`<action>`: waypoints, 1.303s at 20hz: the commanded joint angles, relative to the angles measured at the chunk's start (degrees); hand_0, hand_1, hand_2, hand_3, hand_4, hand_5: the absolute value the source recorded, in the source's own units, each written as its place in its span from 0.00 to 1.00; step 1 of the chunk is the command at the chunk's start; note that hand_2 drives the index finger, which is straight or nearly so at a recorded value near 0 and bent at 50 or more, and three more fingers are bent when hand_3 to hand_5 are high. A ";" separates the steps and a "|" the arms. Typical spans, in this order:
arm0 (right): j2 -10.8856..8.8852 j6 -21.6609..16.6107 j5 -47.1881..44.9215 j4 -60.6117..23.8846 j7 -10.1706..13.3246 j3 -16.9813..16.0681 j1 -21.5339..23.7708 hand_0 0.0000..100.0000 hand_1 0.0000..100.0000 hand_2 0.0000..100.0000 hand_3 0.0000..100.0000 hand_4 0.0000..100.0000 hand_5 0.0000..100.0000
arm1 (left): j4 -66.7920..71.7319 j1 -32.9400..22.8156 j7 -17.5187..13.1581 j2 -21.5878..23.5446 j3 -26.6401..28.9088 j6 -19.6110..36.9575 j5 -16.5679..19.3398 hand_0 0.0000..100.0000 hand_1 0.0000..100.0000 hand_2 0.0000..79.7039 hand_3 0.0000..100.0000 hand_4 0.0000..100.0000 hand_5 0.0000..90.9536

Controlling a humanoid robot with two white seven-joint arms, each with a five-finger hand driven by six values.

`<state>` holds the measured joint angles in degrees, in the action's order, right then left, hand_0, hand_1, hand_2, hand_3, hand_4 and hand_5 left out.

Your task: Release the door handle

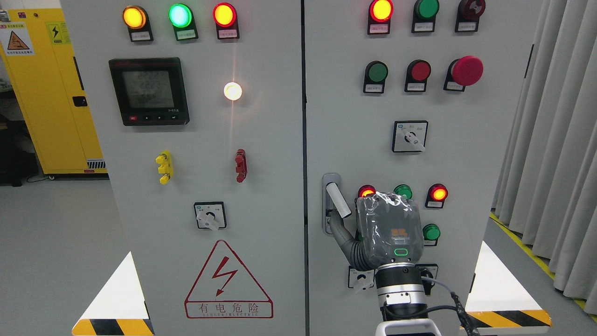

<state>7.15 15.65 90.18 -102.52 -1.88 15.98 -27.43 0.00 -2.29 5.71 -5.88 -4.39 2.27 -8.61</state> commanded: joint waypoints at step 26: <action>-0.30 0.00 -0.09 -0.57 0.30 -2.00 0.10 0.41 0.38 1.00 1.00 1.00 1.00 | -0.88 0.00 0.00 -0.01 0.00 0.01 0.00 0.12 0.56 0.00 0.00 0.00 0.00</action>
<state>6.99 15.65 90.09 -103.03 -1.33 14.70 -27.35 0.00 -2.29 5.71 -5.88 -4.39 2.27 -8.61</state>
